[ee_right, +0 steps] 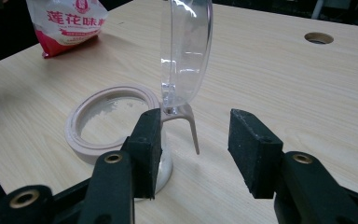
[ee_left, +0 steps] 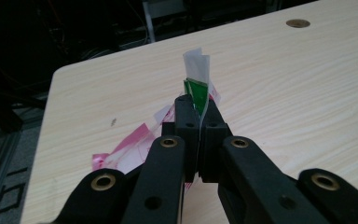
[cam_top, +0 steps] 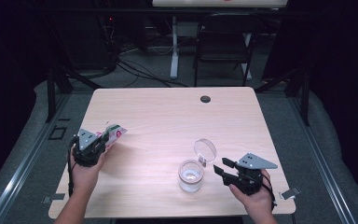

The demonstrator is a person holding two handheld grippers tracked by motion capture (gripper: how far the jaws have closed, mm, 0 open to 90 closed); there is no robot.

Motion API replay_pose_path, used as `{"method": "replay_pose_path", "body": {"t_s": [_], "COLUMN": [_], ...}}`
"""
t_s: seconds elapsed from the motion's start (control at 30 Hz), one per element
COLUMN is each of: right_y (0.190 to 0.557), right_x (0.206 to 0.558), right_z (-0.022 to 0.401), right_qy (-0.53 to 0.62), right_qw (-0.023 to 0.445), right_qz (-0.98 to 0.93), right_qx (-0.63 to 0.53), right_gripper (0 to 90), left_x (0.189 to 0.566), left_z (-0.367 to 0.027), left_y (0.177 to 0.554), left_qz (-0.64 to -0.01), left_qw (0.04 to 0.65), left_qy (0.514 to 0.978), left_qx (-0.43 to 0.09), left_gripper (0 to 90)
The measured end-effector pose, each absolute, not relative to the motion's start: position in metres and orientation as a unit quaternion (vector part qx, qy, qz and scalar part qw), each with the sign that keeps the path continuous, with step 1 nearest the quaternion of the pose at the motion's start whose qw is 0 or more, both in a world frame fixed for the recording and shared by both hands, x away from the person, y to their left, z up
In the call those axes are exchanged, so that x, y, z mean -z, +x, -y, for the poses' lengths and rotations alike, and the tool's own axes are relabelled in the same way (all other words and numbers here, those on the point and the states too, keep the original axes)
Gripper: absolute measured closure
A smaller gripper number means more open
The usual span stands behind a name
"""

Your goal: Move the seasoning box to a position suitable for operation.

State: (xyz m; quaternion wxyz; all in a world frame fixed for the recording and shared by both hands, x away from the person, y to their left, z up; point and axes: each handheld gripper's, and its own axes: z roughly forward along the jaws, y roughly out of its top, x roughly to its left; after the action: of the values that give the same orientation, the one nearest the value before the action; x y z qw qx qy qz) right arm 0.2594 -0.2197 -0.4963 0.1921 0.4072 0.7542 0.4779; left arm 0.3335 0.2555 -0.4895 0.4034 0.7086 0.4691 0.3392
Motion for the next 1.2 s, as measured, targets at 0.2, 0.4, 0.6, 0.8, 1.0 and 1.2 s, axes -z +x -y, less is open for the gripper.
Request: {"method": "replay_pose_path", "body": {"t_s": [0.2,0.4,0.6,0.8,1.0,1.2], "right_y": [0.259,0.259,0.259,0.259,0.26,0.259], "right_x": [0.496,0.496,0.496,0.497,0.497,0.496], "right_z": [0.222,0.222,0.224,0.226,0.227,0.228], "right_qy": [0.408,0.408,0.409,0.412,0.413,0.414], "right_qw": [0.192,0.192,0.193,0.193,0.194,0.194], "right_qz": [-0.753,-0.752,-0.751,-0.748,-0.747,-0.746], "right_qx": [-0.479,-0.48,-0.481,-0.483,-0.484,-0.485], "right_gripper": [54.4,54.4,54.4,54.4,54.4,54.4], "left_x": [0.477,0.464,0.451,0.434,0.426,0.421], "left_z": [-0.267,-0.271,-0.274,-0.278,-0.272,-0.255], "left_y": [0.333,0.334,0.336,0.334,0.329,0.325], "left_qz": [-0.473,-0.473,-0.472,-0.465,-0.454,-0.436], "left_qw": [0.405,0.399,0.397,0.399,0.419,0.432], "left_qy": [0.701,0.695,0.693,0.687,0.689,0.701], "left_qx": [-0.348,-0.365,-0.374,-0.389,-0.378,-0.363], "left_gripper": [89.8,90.0,90.0,90.0,90.0,90.0]}}
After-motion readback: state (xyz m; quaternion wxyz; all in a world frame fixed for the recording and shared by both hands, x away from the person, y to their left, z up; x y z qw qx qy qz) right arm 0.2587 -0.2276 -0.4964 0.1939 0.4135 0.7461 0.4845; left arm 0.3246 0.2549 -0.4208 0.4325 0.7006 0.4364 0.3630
